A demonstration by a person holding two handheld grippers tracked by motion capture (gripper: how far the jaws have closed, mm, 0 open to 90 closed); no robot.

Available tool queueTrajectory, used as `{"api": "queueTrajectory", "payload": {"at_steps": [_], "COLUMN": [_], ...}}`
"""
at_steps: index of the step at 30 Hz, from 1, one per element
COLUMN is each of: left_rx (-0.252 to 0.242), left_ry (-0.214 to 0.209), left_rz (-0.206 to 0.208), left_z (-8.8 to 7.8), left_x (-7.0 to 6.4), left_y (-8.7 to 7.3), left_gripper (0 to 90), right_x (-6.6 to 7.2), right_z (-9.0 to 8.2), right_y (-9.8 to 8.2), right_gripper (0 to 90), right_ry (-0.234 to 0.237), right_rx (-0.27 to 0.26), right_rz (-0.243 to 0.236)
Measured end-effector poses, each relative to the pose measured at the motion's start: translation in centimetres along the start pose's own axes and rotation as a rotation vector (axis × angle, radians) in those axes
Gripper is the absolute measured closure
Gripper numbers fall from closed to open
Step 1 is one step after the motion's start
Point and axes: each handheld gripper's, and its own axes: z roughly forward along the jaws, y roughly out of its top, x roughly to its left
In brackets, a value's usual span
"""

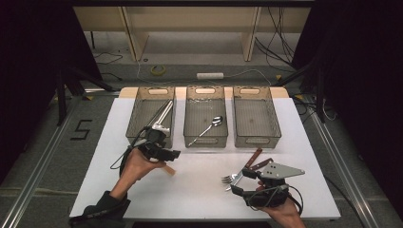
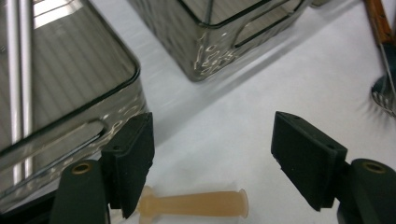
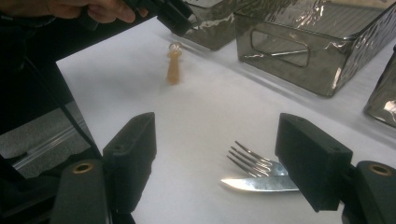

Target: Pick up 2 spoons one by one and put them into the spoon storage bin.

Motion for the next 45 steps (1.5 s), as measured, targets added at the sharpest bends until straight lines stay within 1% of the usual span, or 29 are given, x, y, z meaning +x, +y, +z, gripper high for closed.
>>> {"api": "queueTrajectory", "payload": {"at_steps": [2, 4, 7, 10, 12, 14, 16, 20, 22, 23, 26, 28, 30, 32, 35, 36, 39, 41, 43, 45], "left_rx": [-0.006, -0.012, -0.022, -0.011, 0.013, 0.024, 0.057, 0.095, 0.107, 0.116, 0.145, 0.156, 0.164, 0.187, 0.225, 0.229, 0.249, 0.258, 0.272, 0.278], "left_ry": [0.020, 0.029, 0.016, -0.010, -0.044, -0.076, -0.099, -0.133, -0.150, -0.158, -0.163, -0.164, -0.162, -0.174, -0.167, -0.168, -0.182, -0.175, -0.180, -0.188], "left_rz": [-0.020, -0.034, -0.025, 0.004, 0.045, 0.088, 0.142, 0.235, 0.265, 0.291, 0.364, 0.396, 0.442, 0.467, 0.507, 0.506, 0.534, 0.542, 0.555, 0.560], "left_z": [0.0, -0.1, -0.4, -0.7, -0.8, -1.0, -1.1, -0.8, -0.6, -0.5, -0.2, 0.0, 0.1, 0.3, 0.8, 1.0, 1.3, 1.6, 1.9, 2.1], "left_x": [0.0, 0.2, 0.4, 0.7, 0.9, 1.0, 1.1, 1.3, 1.3, 1.4, 1.8, 2.1, 2.4, 2.7, 3.0, 3.1, 3.2, 3.2, 3.2, 3.3], "left_y": [-0.4, -0.6, -0.8, -0.8, -0.8, -0.8, -0.6, -0.5, -0.5, -0.5, -0.4, -0.4, -0.4, -0.4, -0.4, -0.5, -0.6, -0.6, -0.7, -0.7], "left_gripper": [29.5, 29.5, 29.4, 29.2, 29.4, 29.8, 29.5, 29.1, 29.1, 29.2, 29.7, 30.0, 30.9, 31.8, 31.8, 32.3, 32.8, 33.4, 33.9, 34.0], "right_x": [0.0, 0.0, 0.1, 0.1, 0.1, 0.1, 0.1, 0.1, 0.1, 0.1, 0.1, 0.1, 0.1, 0.0, 0.0, 0.0, 0.0, 0.0, 0.1, 0.1], "right_z": [0.0, 0.0, 0.0, 0.0, 0.0, 0.0, 0.0, 0.1, 0.1, 0.1, 0.1, 0.1, 0.2, 0.2, 0.2, 0.2, 0.2, 0.3, 0.3, 0.3], "right_y": [0.0, 0.0, 0.0, 0.0, 0.0, 0.0, 0.0, 0.0, 0.0, 0.0, 0.0, 0.0, -0.1, 0.0, -0.1, -0.1, -0.1, -0.1, -0.1, -0.1], "right_gripper": [30.1, 30.1, 30.1, 30.1, 30.1, 30.1, 30.1, 30.1, 30.1, 30.1, 30.1, 30.1, 30.1, 30.1, 30.1, 30.1, 30.1, 30.1, 30.1, 30.1], "right_ry": [0.001, -0.001, 0.001, 0.000, 0.000, 0.000, 0.001, 0.000, 0.000, 0.001, 0.000, 0.000, 0.000, 0.001, 0.000, -0.001, 0.000, 0.002, 0.005, 0.006], "right_rx": [0.003, 0.005, 0.003, 0.005, 0.005, 0.005, 0.003, 0.008, 0.009, 0.008, 0.009, 0.008, 0.007, 0.010, 0.011, 0.010, 0.011, 0.012, 0.016, 0.017], "right_rz": [-0.001, 0.002, -0.001, 0.001, 0.000, 0.000, 0.002, 0.003, 0.003, 0.004, 0.005, 0.005, 0.004, 0.002, 0.003, 0.003, 0.002, -0.002, -0.004, -0.005]}}
